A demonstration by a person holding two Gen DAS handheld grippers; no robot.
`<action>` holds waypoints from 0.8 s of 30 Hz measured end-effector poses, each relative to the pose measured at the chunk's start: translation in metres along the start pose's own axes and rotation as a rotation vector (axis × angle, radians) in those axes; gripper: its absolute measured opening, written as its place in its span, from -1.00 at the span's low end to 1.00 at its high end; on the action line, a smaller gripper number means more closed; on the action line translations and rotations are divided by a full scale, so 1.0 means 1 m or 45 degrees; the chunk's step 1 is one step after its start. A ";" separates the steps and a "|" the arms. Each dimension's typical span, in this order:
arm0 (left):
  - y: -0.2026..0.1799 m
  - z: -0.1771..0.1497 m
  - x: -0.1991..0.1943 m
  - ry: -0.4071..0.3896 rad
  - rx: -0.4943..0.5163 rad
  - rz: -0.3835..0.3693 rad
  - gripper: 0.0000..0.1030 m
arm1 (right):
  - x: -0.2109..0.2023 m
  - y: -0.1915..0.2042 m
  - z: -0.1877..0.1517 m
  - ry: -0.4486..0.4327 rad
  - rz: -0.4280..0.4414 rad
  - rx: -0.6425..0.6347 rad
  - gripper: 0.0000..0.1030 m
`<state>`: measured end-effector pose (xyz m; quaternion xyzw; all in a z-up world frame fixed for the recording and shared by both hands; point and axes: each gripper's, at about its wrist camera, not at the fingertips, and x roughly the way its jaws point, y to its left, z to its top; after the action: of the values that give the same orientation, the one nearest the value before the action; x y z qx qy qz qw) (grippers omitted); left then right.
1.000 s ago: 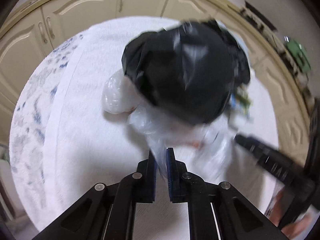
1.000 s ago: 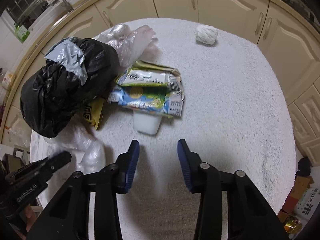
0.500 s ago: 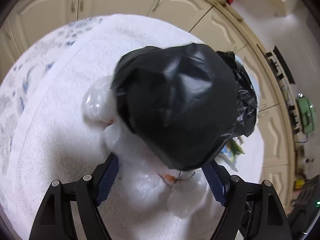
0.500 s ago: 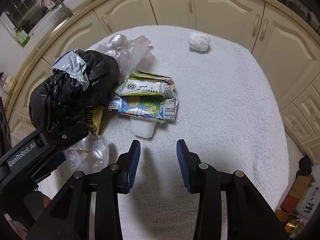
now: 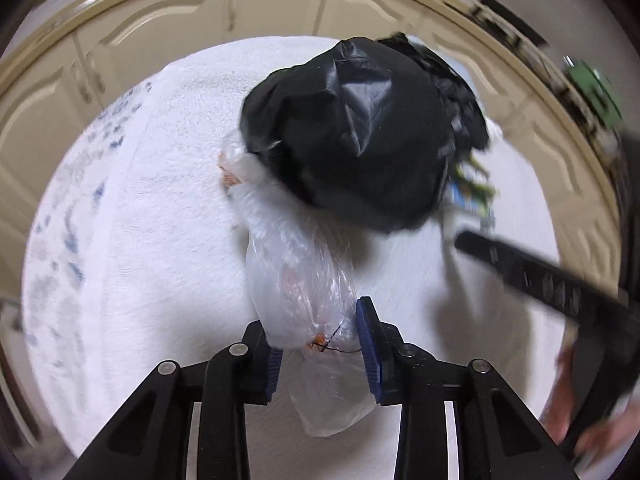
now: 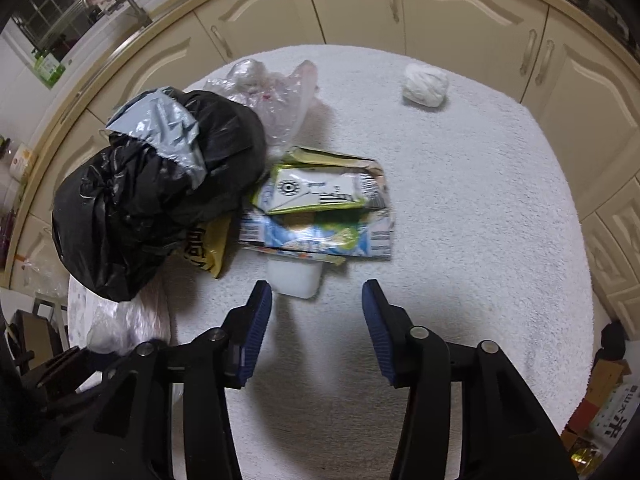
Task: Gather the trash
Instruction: 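Grasp the clear bag with orange contents with the left gripper while the right gripper grasps the yogurt cup, then lift both items and carry them over the blue bin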
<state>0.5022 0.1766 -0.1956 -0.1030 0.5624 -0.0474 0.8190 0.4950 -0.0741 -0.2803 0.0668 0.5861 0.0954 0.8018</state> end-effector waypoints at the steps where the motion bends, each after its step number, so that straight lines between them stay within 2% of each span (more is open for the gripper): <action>1: 0.003 -0.001 -0.004 0.007 0.034 0.022 -0.42 | 0.002 0.003 0.001 0.001 -0.001 -0.003 0.11; 3: 0.006 -0.001 -0.013 0.001 0.034 0.044 -0.38 | 0.007 0.006 0.005 -0.002 -0.013 0.003 0.30; 5: 0.021 -0.004 -0.019 0.000 -0.045 0.050 -0.17 | 0.011 0.008 0.008 -0.024 -0.035 0.021 0.33; 6: 0.023 -0.005 -0.017 0.000 -0.086 0.054 -0.14 | 0.012 0.010 0.009 -0.042 -0.047 0.023 0.33; 7: 0.024 -0.009 -0.014 -0.002 -0.121 0.054 -0.13 | 0.014 0.012 0.010 -0.046 -0.059 0.016 0.30; 8: 0.024 -0.009 -0.012 -0.002 -0.142 0.048 -0.13 | 0.014 0.014 0.010 -0.051 -0.070 0.004 0.16; 9: 0.021 -0.012 -0.008 -0.007 -0.166 0.039 -0.11 | 0.013 0.015 0.008 -0.056 -0.067 -0.005 -0.14; 11: 0.019 -0.010 -0.007 -0.060 -0.209 0.066 0.06 | 0.010 0.012 0.004 -0.065 -0.038 0.012 -0.18; 12: 0.017 -0.009 -0.007 -0.073 -0.220 0.088 0.06 | 0.008 0.010 0.002 -0.066 -0.027 0.019 -0.18; 13: 0.015 -0.009 -0.006 -0.099 -0.223 0.110 0.03 | 0.005 0.009 -0.002 -0.073 -0.017 0.023 -0.18; 16: 0.011 -0.018 0.001 -0.145 -0.182 0.156 -0.46 | -0.004 0.008 -0.012 -0.103 -0.021 0.003 -0.18; 24: -0.001 -0.042 -0.006 -0.155 -0.117 0.173 -0.47 | -0.027 0.010 -0.035 -0.147 -0.004 -0.015 -0.18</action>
<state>0.4608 0.1722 -0.2048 -0.1047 0.5190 0.0404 0.8474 0.4530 -0.0708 -0.2633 0.0665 0.5383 0.0938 0.8349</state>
